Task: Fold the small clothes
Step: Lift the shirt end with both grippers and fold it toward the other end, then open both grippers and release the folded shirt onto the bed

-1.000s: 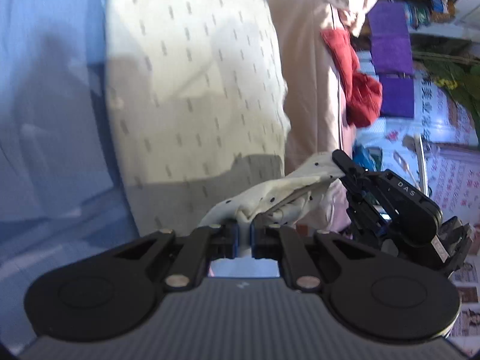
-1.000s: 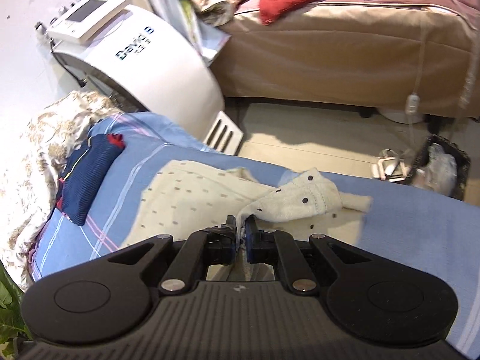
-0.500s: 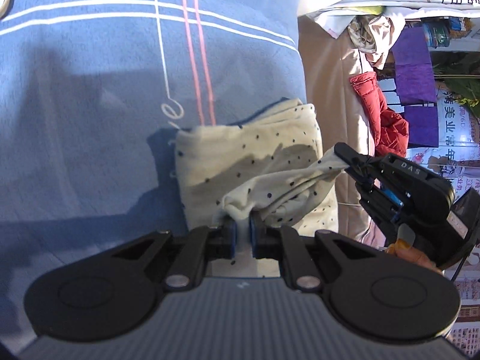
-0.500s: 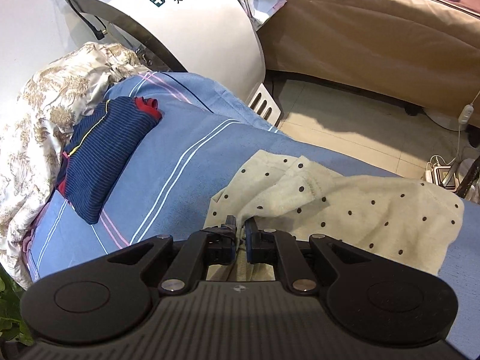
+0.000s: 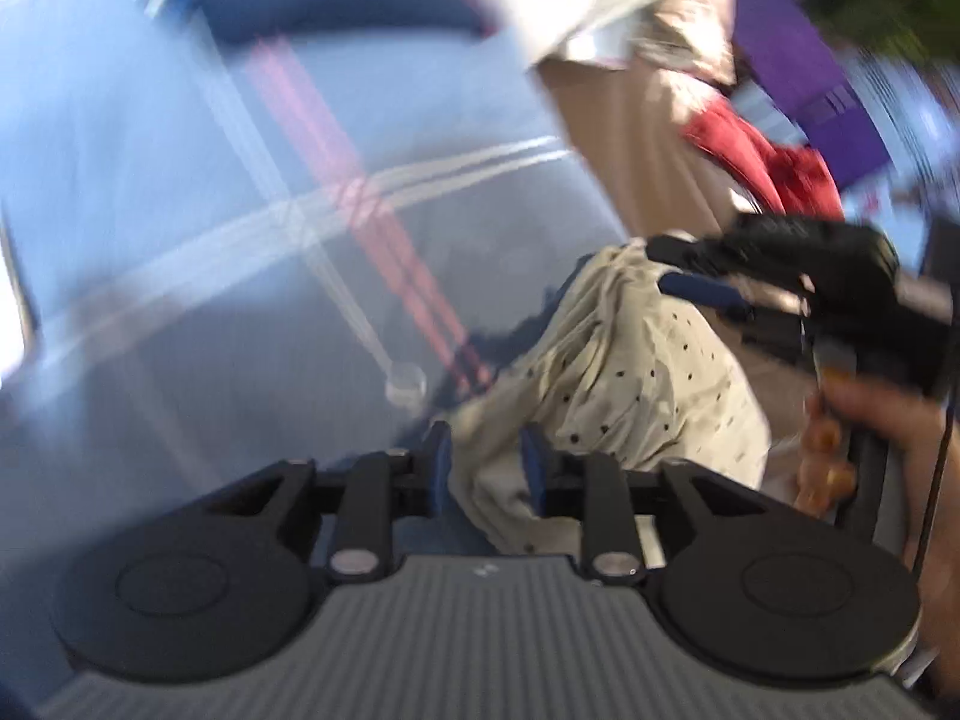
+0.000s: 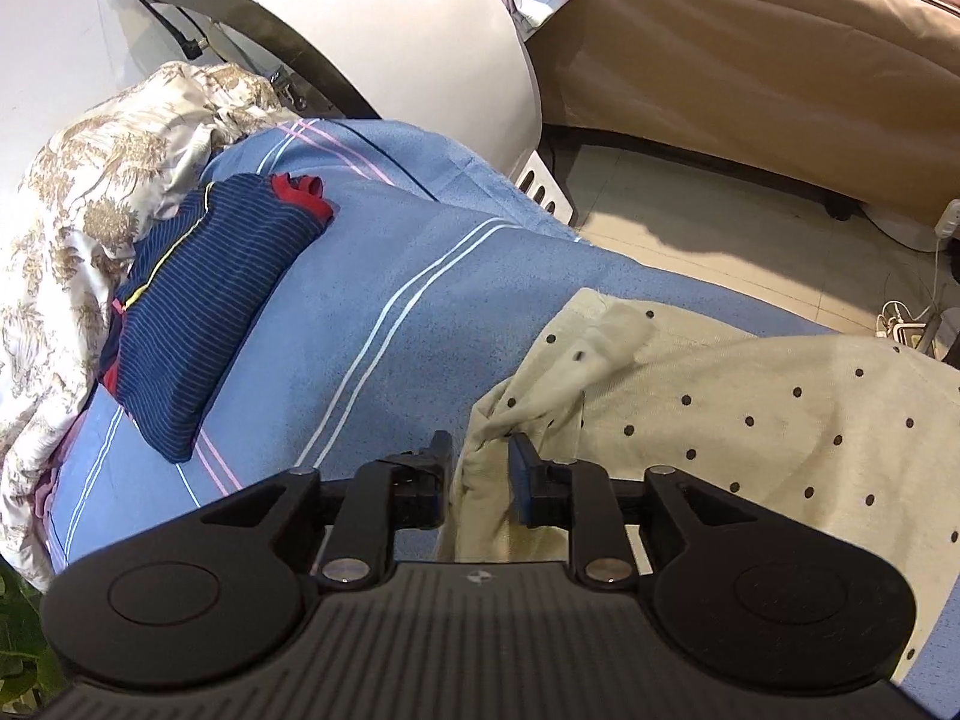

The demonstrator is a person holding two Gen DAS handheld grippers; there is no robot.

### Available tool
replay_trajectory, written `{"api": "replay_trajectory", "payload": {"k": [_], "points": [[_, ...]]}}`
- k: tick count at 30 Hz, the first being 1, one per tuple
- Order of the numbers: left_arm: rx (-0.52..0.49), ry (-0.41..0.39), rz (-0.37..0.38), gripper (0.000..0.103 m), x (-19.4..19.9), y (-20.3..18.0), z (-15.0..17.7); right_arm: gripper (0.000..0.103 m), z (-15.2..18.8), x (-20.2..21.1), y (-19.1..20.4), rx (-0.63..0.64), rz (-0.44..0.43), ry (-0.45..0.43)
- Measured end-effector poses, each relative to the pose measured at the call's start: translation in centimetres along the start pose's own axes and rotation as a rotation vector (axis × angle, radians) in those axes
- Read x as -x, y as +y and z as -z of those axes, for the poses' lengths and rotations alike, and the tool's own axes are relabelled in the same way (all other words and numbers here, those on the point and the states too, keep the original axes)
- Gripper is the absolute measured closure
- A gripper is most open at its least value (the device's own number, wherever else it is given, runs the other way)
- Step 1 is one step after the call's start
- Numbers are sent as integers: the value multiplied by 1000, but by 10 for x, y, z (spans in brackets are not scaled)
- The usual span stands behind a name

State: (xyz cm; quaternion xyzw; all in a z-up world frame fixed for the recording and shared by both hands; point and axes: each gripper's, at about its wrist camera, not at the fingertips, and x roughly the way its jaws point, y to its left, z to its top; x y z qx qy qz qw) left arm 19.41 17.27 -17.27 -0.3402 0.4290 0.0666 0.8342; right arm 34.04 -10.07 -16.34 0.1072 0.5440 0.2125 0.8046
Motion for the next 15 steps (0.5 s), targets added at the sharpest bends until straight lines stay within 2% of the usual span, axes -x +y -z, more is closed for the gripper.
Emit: {"api": "replay_trajectory", "payload": {"k": [2,3,5,9,13,15], "points": [[-168,-41,34,48,12,-17,-4,58,3,18,7,63,17,-94],[-224,-31,63,48,13,-24,-6,56,6,30,7,83,9,-142],[-330,17,127,50,12,-44,-12,55,12,48,1,83,-11,-178],[-500,72,177,54,10,-73,-4,55,34,76,-20,117,44,-175],[-618,116,159,56,0,-93,7,59,68,86,-50,82,77,-112],[-684,129,153,57,-6,-101,11,59,85,89,-59,57,65,-97]]}}
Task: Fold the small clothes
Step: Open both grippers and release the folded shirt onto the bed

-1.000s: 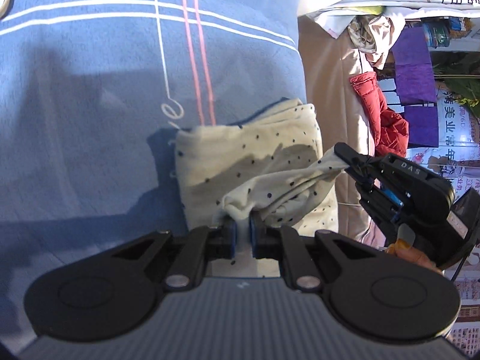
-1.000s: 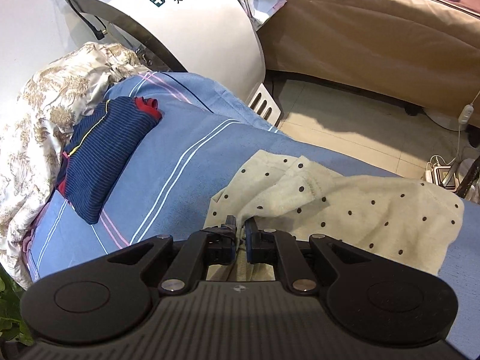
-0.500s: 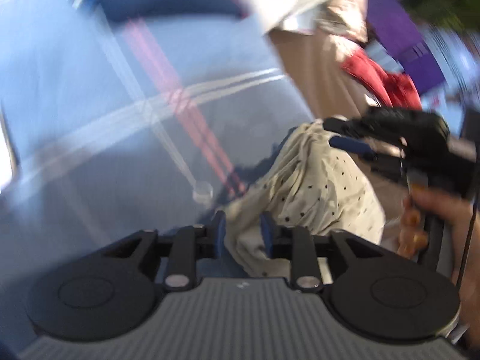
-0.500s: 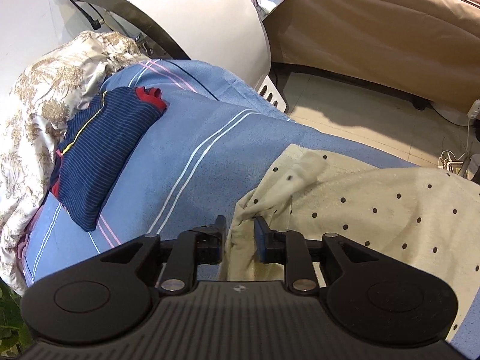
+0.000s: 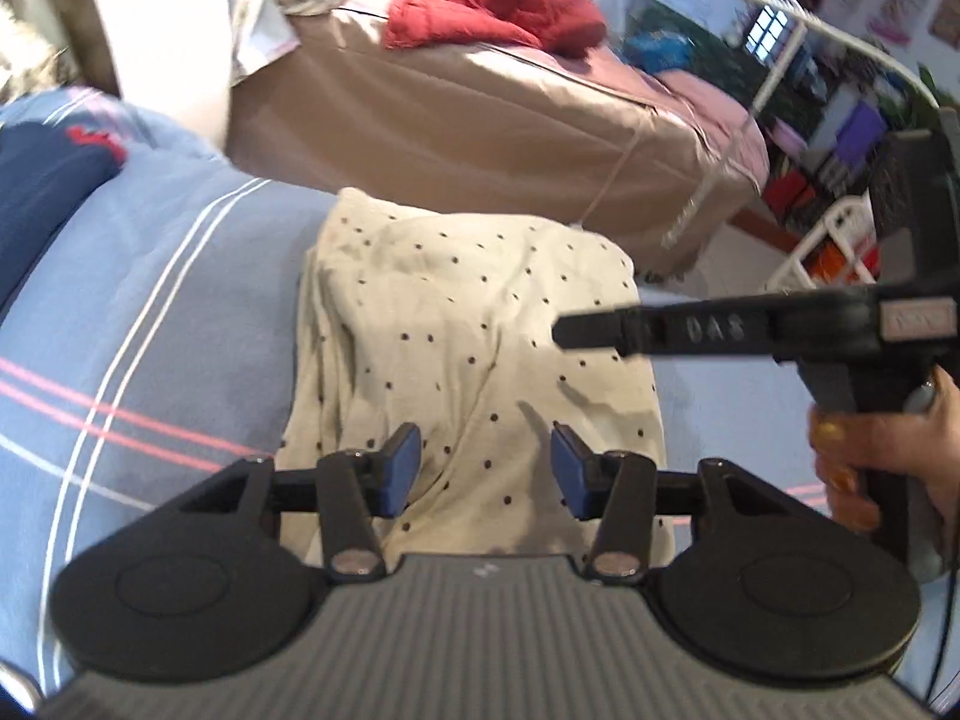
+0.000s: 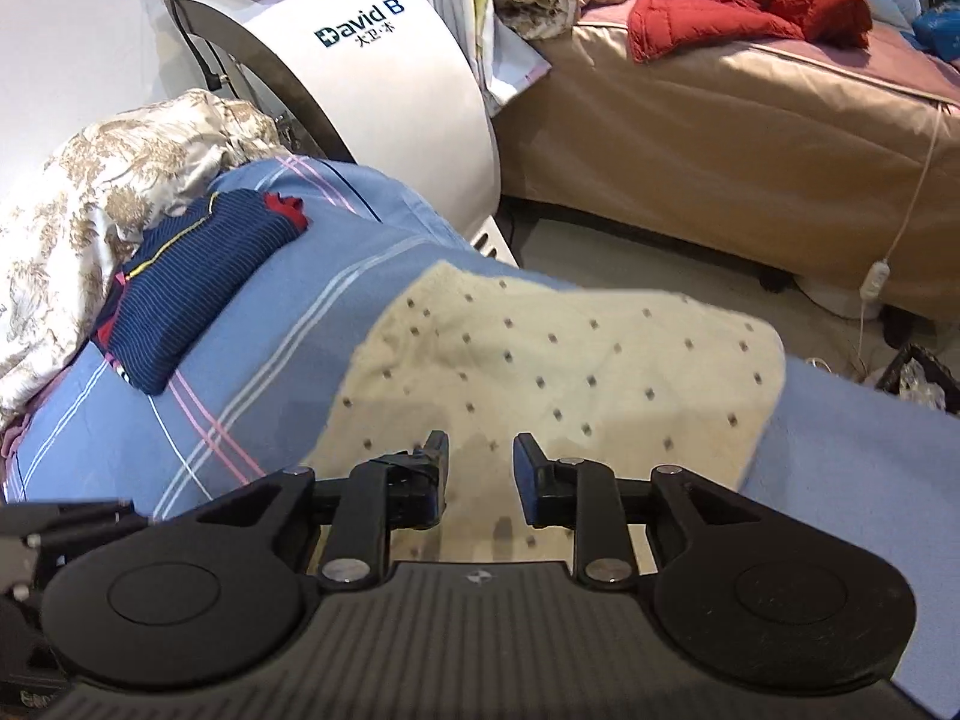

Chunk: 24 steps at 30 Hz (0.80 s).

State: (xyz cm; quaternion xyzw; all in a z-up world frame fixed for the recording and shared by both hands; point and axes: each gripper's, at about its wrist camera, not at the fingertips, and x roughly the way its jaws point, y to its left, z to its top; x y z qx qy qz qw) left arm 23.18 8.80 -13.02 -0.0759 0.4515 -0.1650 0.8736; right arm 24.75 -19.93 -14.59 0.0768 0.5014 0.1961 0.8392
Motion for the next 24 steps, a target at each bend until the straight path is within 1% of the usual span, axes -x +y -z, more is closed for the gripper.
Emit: {"api": "replay_trajectory", "payload": {"k": [2,4,8,11,15,18,20,21,23,24], "points": [[-49,26,-21,57,-13,-7,-1,59,15,4,-4,-15,-7,-3],[-81,51,-54,58,-23,-9,-2,59,24,4,-3,-3,11,-1],[-109,91,-114,56,-40,0,-1,58,40,2,3,52,32,4],[-123,125,-148,55,-56,8,1,57,47,-6,4,71,50,31],[-88,126,-135,52,-60,25,8,57,55,-16,-4,52,65,53],[-63,106,-99,52,-56,36,12,57,56,-20,-6,49,62,65],[-48,98,-82,52,-50,40,12,53,55,-19,-5,53,58,68],[-29,91,-74,43,-45,41,12,50,54,-18,-4,57,55,66],[8,69,-102,26,-31,43,14,48,53,-9,-3,58,56,37],[27,47,-98,22,-22,45,17,44,53,-3,-4,49,53,15]]}}
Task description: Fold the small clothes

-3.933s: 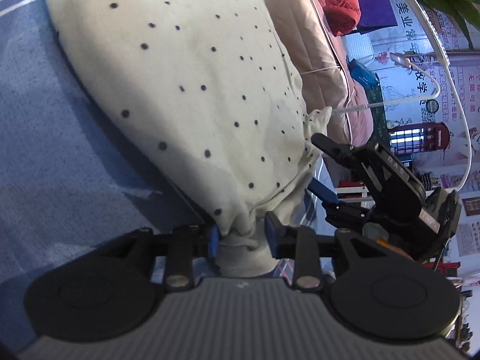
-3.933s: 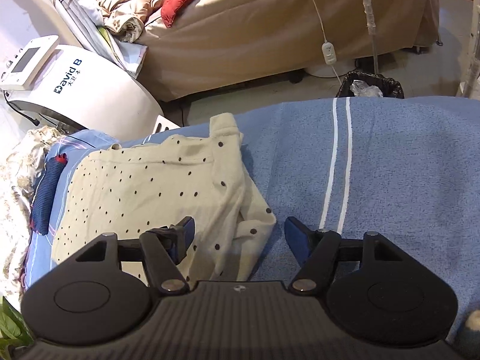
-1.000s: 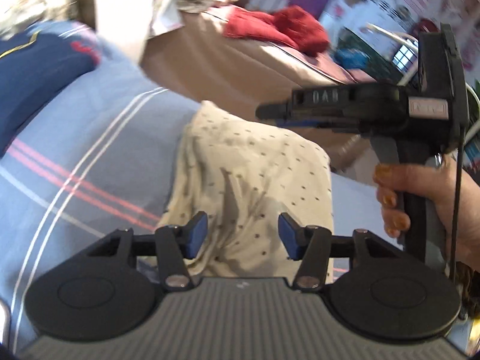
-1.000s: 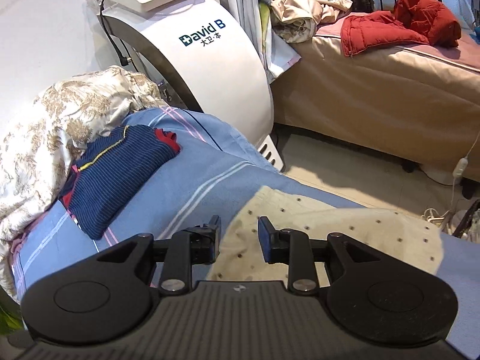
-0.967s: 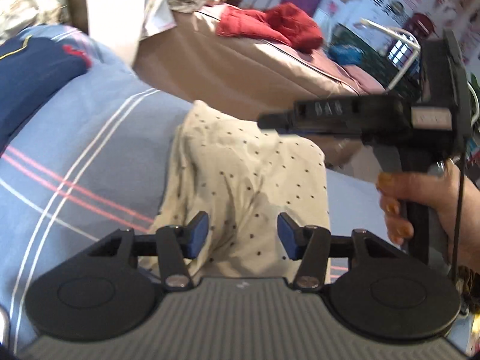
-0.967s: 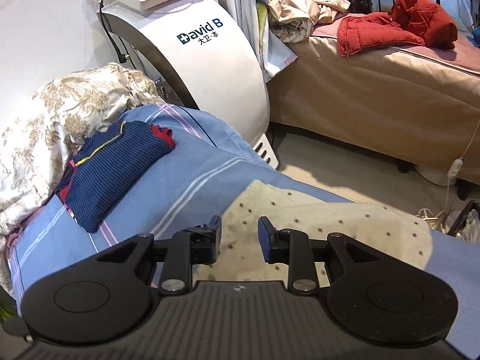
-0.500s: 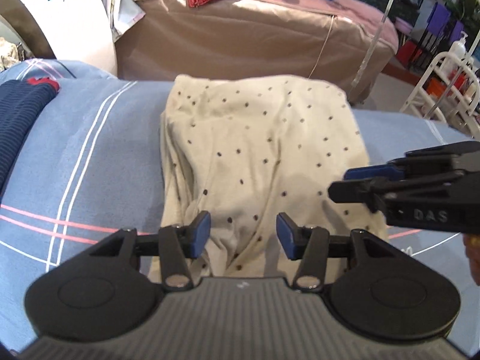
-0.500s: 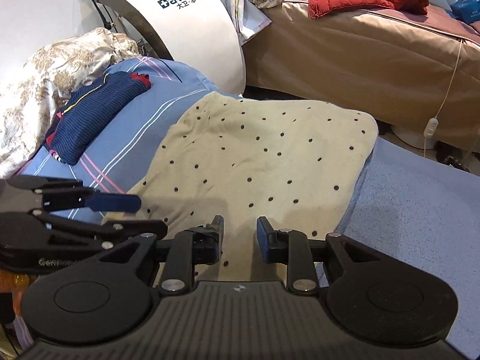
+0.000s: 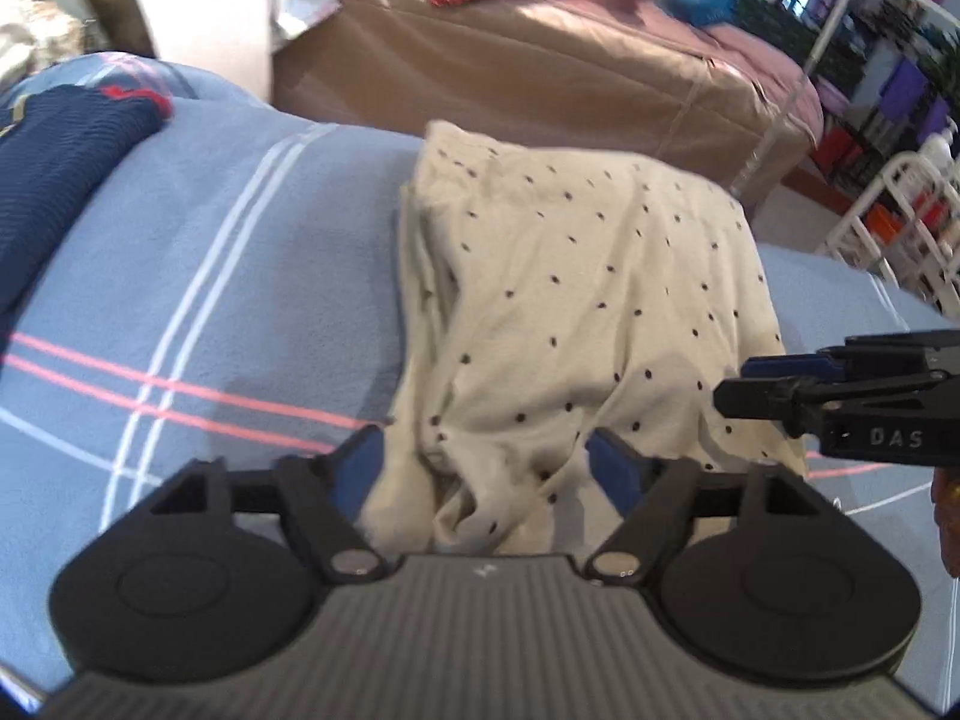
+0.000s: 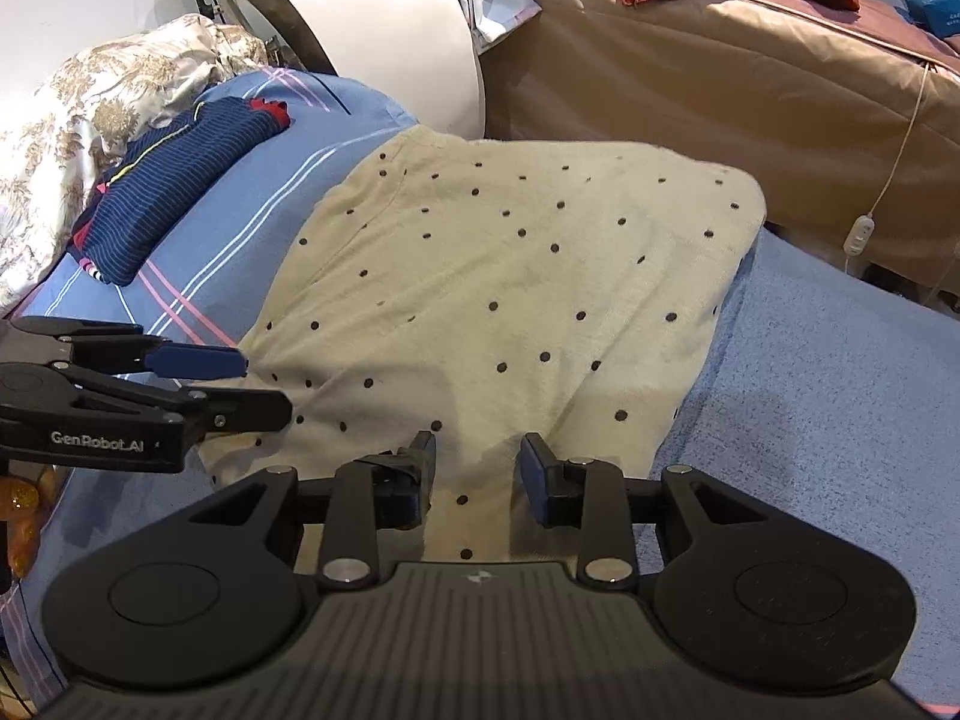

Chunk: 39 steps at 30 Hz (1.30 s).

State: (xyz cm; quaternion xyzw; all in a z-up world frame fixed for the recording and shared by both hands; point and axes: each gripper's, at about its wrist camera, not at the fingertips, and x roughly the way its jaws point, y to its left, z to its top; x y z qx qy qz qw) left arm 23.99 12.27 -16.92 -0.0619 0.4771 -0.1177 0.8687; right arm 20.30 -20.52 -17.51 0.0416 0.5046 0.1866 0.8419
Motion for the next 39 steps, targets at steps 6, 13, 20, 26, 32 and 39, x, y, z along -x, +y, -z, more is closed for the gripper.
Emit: {"api": "replay_trajectory", "payload": {"k": [6,13,20,26,32,39], "points": [[284,-76,184,9,36,35,41,3,15,37,-29,-153,-46,-76],[457,-51,230,10,14,51,79,3,48,43,-73,-355,-28,-59],[472,-95,268,12,-13,34,55,3,48,33,-80,-417,-95,-89],[491,-90,263,32,-34,29,44,3,41,25,-88,-469,-104,-107],[532,-69,224,79,-38,45,53,3,36,20,-95,-472,-121,-105],[542,-92,270,48,-45,36,46,3,21,8,-102,-501,-152,-122]]}}
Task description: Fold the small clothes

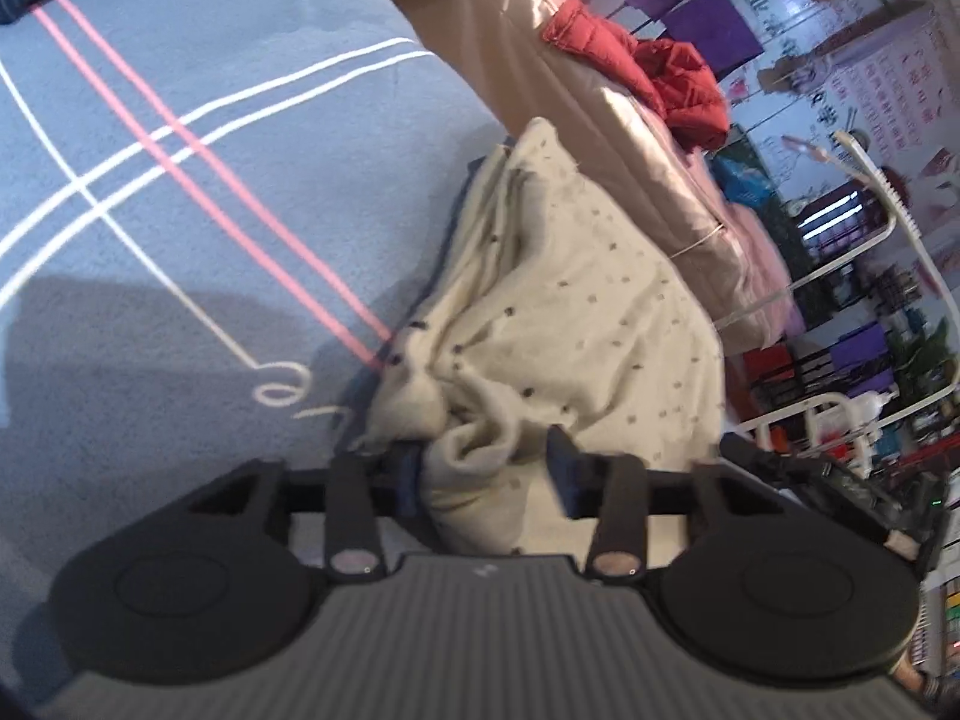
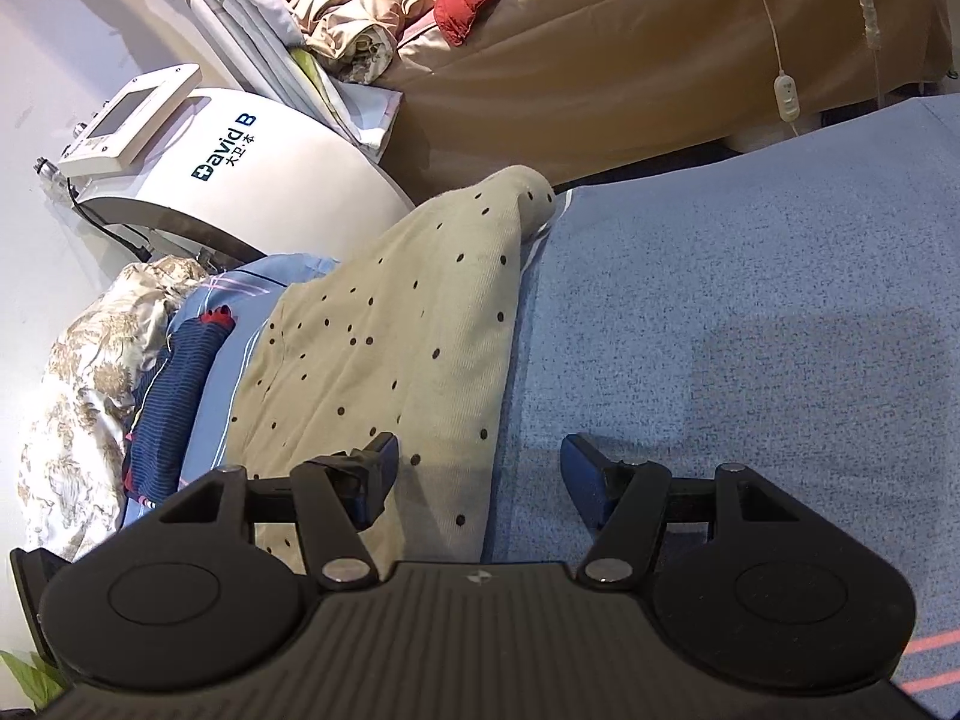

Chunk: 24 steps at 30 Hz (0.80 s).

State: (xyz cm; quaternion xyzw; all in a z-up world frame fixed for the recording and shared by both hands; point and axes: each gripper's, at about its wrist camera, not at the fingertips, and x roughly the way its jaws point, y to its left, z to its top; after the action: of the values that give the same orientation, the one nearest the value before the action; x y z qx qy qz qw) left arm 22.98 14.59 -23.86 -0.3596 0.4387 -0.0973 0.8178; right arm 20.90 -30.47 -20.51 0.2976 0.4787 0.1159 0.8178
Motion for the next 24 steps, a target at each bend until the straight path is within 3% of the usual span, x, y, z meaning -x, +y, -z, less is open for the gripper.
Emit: {"api": "replay_trajectory", "payload": {"k": [7,12,17,19,20,21,24], "points": [[-5,-12,0,48,-9,-11,-1,3,-23,-22,0,-35,-36,-7],[-13,7,-13,71,-14,-11,-5,3,-34,-40,6,-40,-65,14],[50,5,-19,83,-17,0,-8,6,-35,-49,13,-21,-64,33],[4,8,-44,84,-18,-6,-6,26,-35,-49,12,-27,-34,31],[-10,10,-56,85,-19,-9,-6,47,-35,-49,10,-36,-24,31],[-11,10,-65,85,-20,-11,-7,56,-35,-50,7,-48,-28,31],[-2,17,-94,85,-23,-17,-10,66,-35,-50,5,-55,-25,30]]}}
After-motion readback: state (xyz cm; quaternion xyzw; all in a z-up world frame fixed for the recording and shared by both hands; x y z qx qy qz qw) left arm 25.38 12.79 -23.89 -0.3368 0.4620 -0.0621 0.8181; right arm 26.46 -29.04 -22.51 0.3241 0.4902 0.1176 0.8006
